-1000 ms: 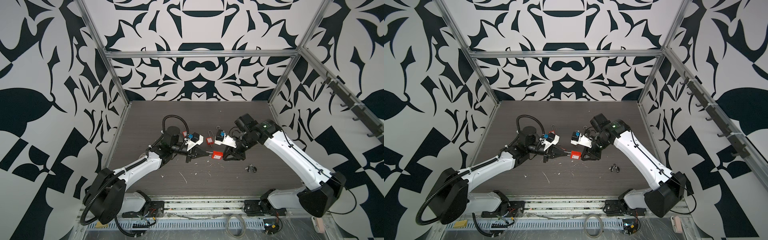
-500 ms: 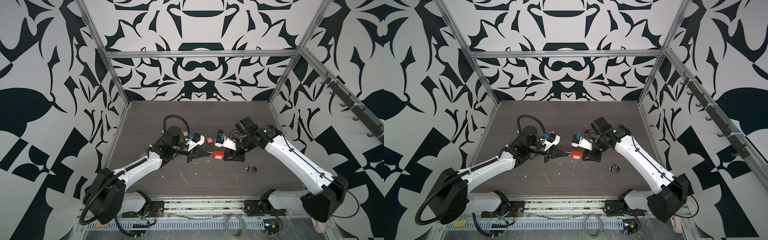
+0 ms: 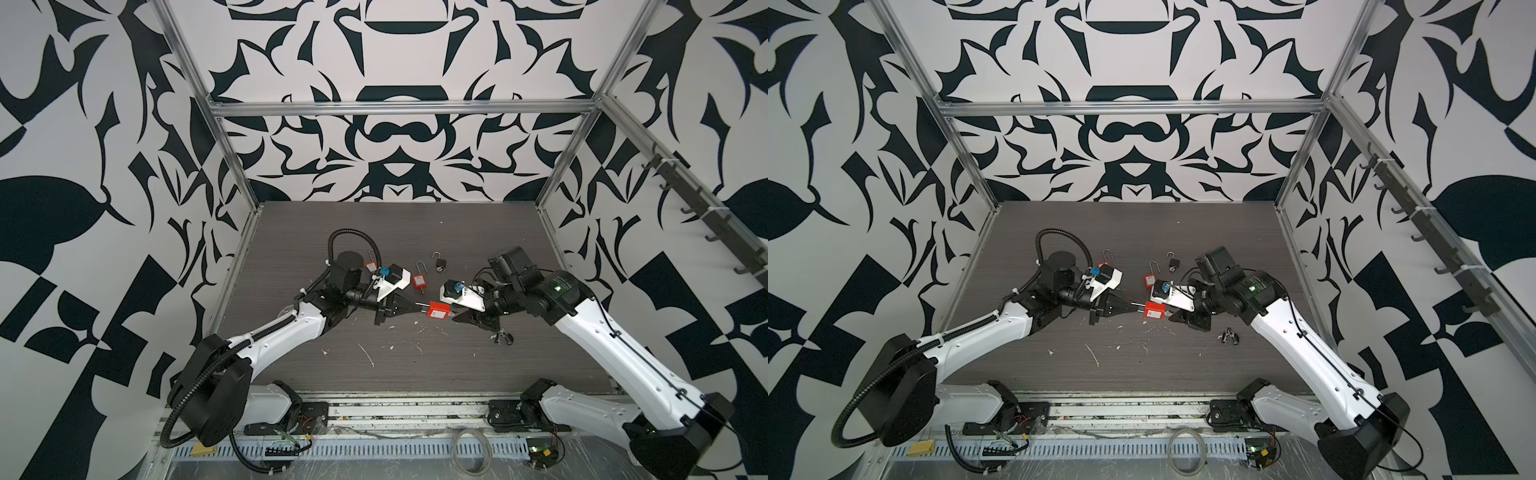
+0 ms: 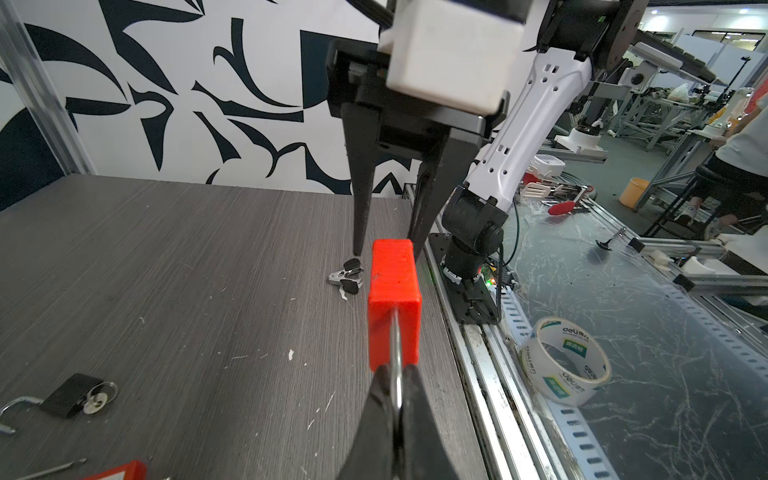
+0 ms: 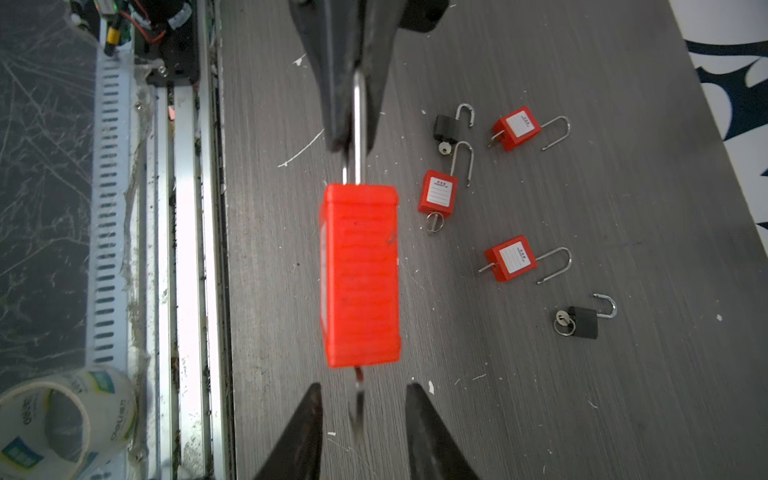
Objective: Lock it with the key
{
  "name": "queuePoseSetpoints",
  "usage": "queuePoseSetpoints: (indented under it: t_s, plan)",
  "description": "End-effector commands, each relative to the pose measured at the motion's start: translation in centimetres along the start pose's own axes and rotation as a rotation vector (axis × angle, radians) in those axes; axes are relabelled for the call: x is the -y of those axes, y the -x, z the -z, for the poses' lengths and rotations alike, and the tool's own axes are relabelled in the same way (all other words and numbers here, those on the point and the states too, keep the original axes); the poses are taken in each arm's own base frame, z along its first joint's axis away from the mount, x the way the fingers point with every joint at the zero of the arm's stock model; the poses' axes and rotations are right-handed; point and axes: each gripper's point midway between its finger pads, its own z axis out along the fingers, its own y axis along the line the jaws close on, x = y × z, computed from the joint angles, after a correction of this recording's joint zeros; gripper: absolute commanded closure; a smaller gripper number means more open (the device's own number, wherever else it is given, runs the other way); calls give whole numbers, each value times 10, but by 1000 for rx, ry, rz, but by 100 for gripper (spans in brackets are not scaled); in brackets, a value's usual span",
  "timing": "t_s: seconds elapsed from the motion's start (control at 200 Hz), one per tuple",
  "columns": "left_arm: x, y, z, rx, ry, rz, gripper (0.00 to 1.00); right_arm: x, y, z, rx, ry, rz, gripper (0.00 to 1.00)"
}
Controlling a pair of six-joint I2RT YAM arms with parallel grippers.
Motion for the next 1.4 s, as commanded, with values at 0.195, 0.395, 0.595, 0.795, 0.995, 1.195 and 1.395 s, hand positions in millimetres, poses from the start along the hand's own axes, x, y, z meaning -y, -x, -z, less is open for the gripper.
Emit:
queuePoseSetpoints:
  t_s: [0.195, 0.395, 0.595, 0.795, 0.995, 1.195, 1.395]
  plan:
    - [2, 11, -3, -10, -27, -23, 100, -7, 16, 4, 66, 43, 28, 81]
    - [4, 11, -2, -33, -33, -39, 100, -10, 10, -2, 46, 74, 22, 94]
    - [5, 11, 4, -43, -39, -47, 100, -14, 1, -4, 34, 68, 43, 100]
    - [2, 14, 22, -42, -20, -43, 100, -20, -8, -4, 44, 98, 2, 100]
    - [9, 14, 32, -75, 2, -91, 100, -18, -15, -1, 49, 115, -52, 100]
    - [7, 13, 35, -86, 12, -91, 100, -10, -30, -3, -31, 65, -17, 100]
    - [-2, 5, 31, -118, 7, -12, 100, 3, -34, 2, -45, -28, -10, 100]
